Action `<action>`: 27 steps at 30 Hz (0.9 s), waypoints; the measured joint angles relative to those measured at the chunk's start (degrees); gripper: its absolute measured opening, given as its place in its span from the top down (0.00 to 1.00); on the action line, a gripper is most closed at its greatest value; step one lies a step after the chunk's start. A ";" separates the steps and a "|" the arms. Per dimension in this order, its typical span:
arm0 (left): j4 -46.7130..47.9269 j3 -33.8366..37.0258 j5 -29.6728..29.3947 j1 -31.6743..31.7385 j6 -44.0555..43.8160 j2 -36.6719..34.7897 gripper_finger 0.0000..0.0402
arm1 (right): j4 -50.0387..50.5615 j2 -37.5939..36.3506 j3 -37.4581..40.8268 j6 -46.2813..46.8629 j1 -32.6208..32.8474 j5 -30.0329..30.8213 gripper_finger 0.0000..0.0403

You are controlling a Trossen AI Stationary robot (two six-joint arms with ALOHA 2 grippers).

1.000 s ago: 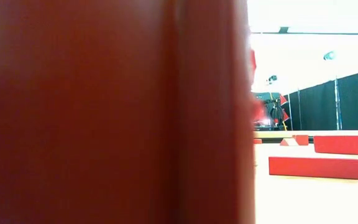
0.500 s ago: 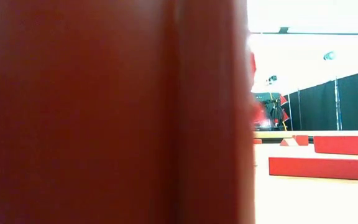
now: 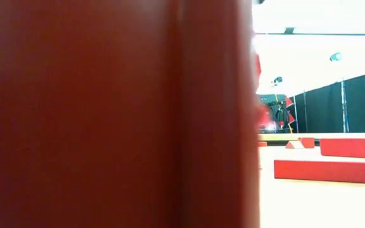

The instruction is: Sort blocks

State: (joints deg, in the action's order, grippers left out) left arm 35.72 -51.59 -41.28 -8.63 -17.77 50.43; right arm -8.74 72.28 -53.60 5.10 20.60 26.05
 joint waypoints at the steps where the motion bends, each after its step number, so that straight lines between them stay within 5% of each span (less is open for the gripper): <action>1: 1.96 0.00 -0.06 0.01 -2.13 0.12 0.72 | 0.07 -0.01 0.00 -0.01 0.00 0.02 0.13; 7: 8.15 0.00 -0.06 0.01 -7.74 1.62 0.65 | 5.68 0.00 0.00 3.18 0.00 0.07 0.13; 12: 8.69 0.00 -0.09 0.01 -7.87 2.86 0.21 | 16.08 0.01 0.00 10.76 0.00 0.01 0.13; 15: 8.50 0.00 -0.71 0.03 -8.25 3.20 0.05 | 23.57 0.00 0.00 16.64 0.16 -0.64 0.12; 21: 6.66 0.00 -1.38 0.03 -8.11 3.06 0.11 | 39.74 0.20 0.12 30.28 1.26 -7.55 0.12; 27: -0.59 0.00 -1.32 -0.01 -2.32 3.04 0.19 | 41.13 2.19 2.68 39.91 4.70 -17.09 0.12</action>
State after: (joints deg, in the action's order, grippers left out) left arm 35.12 -51.59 -42.60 -8.64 -20.10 53.47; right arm 32.39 74.47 -50.93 45.02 25.30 8.96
